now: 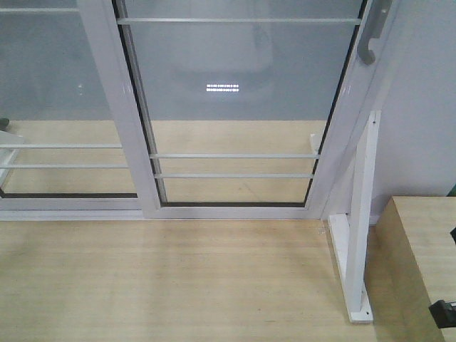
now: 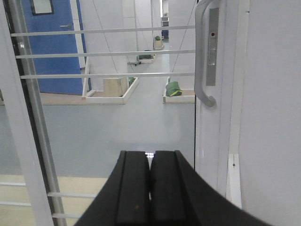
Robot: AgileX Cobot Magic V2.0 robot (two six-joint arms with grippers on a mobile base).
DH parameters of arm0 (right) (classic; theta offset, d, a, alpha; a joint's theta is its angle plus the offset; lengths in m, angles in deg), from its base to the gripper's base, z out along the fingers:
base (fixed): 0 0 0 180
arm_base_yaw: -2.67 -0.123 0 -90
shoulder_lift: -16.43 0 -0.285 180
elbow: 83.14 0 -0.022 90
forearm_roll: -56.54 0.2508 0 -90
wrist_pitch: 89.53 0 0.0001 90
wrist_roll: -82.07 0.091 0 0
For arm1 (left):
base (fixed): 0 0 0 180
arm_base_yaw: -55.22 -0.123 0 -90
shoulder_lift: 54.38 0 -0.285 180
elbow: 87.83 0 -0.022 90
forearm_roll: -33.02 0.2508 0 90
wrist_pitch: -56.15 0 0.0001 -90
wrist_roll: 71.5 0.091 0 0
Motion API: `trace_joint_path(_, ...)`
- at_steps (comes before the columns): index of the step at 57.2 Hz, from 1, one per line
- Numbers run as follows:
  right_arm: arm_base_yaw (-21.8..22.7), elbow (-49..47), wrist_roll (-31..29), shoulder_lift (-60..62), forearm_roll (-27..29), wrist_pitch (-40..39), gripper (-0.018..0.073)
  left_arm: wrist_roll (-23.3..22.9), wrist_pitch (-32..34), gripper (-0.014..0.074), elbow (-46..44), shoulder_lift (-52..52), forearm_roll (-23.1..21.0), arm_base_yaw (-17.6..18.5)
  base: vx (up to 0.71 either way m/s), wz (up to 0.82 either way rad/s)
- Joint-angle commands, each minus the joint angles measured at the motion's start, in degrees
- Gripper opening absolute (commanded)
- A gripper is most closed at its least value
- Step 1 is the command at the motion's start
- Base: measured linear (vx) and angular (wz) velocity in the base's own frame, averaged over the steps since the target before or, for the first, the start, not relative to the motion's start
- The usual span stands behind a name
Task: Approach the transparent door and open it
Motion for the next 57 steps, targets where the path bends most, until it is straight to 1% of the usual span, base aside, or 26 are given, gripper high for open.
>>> trace_joint_path(1, 0.3, 0.3, 0.0, 0.9, -0.1, -4.6, 0.0116, 0.1, 4.5, -0.0003, 0.7, -0.4, -0.6, 0.3, 0.34, 0.0)
trace_joint_path(32, 0.3, 0.3, 0.0, 0.9, -0.1, -4.6, 0.0116, 0.1, 4.5, -0.0003, 0.7, -0.4, -0.6, 0.3, 0.27, -0.06)
trace_joint_path(57, 0.5, 0.2, 0.0, -0.4, -0.1, -5.3, 0.0116, 0.1, 4.5, -0.0003, 0.7, -0.9, -0.6, 0.3, 0.13, -0.03)
